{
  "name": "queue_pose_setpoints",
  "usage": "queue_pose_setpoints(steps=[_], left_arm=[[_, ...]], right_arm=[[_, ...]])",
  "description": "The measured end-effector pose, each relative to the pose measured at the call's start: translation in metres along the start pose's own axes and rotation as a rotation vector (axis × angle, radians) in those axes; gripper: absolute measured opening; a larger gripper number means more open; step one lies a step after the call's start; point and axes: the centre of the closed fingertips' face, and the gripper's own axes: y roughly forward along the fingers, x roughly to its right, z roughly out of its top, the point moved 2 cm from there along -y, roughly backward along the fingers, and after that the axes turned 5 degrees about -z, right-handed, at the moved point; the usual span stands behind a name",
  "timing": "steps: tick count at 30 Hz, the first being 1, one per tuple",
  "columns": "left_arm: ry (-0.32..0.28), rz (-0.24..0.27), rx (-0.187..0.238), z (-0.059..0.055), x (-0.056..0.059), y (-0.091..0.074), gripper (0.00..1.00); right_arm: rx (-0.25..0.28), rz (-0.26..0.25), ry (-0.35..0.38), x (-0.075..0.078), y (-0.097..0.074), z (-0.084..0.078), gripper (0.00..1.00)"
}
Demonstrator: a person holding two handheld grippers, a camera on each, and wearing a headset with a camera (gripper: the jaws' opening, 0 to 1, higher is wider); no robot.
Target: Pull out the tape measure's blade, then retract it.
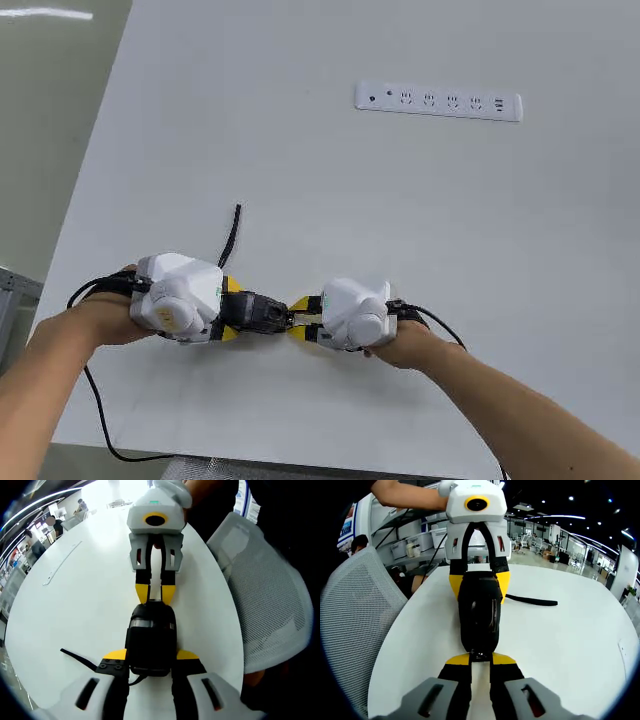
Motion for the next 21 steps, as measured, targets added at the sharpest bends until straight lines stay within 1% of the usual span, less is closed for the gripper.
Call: queue_pose_setpoints(steps=[5, 13, 21], left_arm=[[-0.001, 0.0, 0.0, 0.0009, 0.0005, -0.0007, 0.29], [-0.001, 0.0, -0.003, -0.001, 0.0007, -0.0008, 0.29], [0.004, -0.001, -0.009, 0.0017, 0.0026, -0.0025, 0.29]], right_arm=[[-0.005, -0.002, -0.006, 0.0004, 0.0022, -0.0036, 0.1], [-0.004, -0.003, -0.012, -0.0002, 0.003, -0.0054, 0.1], [-0.006, 0.002, -0.023, -0.0026, 0.002, -0.0051, 0.1]])
